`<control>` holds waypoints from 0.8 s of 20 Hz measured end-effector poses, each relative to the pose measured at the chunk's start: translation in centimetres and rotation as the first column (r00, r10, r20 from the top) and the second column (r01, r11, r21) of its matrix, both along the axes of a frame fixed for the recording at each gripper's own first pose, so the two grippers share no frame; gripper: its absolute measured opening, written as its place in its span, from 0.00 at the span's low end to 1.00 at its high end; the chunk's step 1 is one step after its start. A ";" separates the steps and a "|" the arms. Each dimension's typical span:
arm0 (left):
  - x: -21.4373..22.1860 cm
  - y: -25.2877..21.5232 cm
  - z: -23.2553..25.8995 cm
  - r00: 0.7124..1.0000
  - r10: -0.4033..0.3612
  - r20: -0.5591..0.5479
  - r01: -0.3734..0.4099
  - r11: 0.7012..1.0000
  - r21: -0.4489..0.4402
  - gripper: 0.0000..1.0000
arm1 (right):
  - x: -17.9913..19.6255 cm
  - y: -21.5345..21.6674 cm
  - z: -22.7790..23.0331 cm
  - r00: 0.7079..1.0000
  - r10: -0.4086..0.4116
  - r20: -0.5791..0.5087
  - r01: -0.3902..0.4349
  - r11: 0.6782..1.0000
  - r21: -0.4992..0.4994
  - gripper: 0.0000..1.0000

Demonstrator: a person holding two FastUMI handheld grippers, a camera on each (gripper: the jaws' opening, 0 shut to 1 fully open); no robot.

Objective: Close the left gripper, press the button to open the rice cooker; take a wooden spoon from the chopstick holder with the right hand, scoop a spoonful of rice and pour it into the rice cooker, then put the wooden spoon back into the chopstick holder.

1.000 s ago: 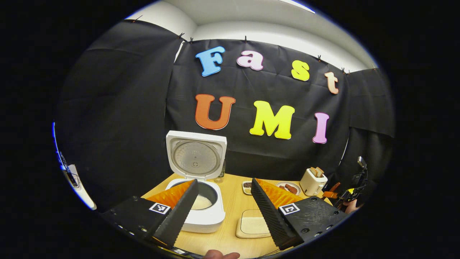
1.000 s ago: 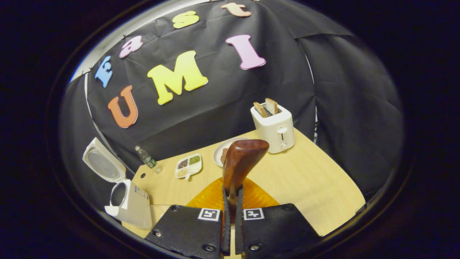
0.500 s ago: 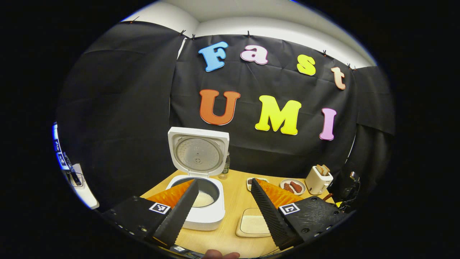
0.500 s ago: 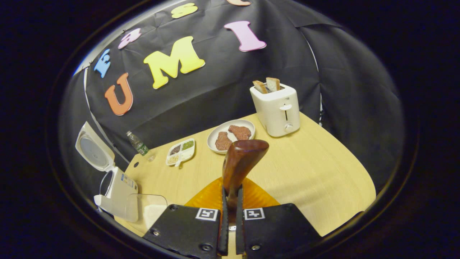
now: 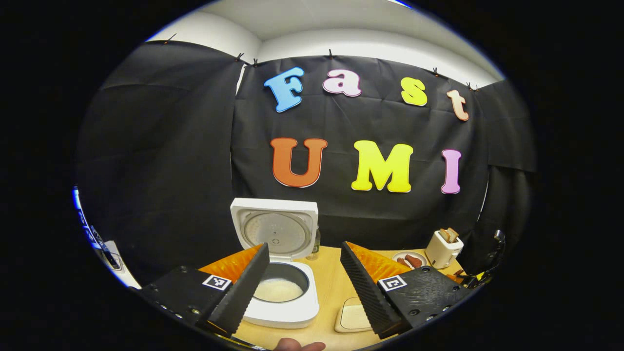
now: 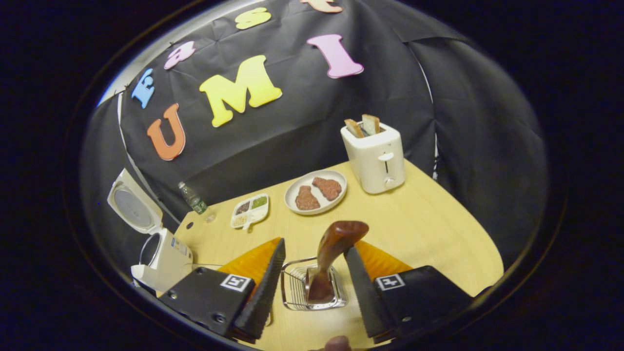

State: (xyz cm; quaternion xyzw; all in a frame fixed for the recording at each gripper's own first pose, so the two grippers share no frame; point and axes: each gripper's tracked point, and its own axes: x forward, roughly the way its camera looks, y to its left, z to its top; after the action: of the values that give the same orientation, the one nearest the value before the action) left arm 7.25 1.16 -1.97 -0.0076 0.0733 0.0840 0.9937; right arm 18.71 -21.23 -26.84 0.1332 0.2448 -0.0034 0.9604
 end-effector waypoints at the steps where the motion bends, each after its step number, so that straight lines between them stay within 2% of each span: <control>1: 1.0 0.4 0.9 1.000 -0.001 0.018 0.001 1.000 0.001 0.94 | -0.1 -0.3 1.4 1.000 -0.001 0.024 0.001 1.000 -0.017 0.88; 4: 4.5 2.0 3.9 0.997 -0.004 0.078 0.001 0.999 0.036 0.94 | -0.5 -1.4 6.5 0.994 0.002 0.106 0.007 0.997 -0.077 0.93; 6: 7.3 3.2 5.4 0.996 0.003 0.088 -0.007 0.999 0.050 0.94 | -1.1 -2.3 10.3 0.986 0.000 0.167 0.022 0.991 -0.132 0.94; 7: 8.4 3.7 5.8 0.996 0.007 0.087 -0.012 0.999 0.052 0.94 | -1.3 -2.6 11.9 0.982 -0.006 0.191 0.036 0.987 -0.156 0.98; 11: 14.1 6.1 5.6 1.000 0.014 0.025 -0.014 1.000 0.025 0.94 | -2.9 -2.7 15.6 0.967 -0.012 0.255 0.062 0.980 -0.187 1.00; 14: 18.0 8.9 3.8 0.998 0.035 -0.048 -0.035 0.999 0.012 0.94 | -4.6 -2.9 16.0 0.966 -0.027 0.257 0.078 0.978 -0.192 1.00; 16: 20.2 10.3 1.2 0.991 0.030 -0.134 -0.029 1.000 0.003 0.94 | -5.6 -3.5 15.6 0.968 -0.052 0.245 0.100 0.977 -0.190 1.00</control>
State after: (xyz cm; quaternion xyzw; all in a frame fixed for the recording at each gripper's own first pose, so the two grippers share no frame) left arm 27.43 11.49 -0.75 -0.0026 0.1396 0.0990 0.9852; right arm 13.12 -24.68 -11.23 0.0446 0.1208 -0.0490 0.9905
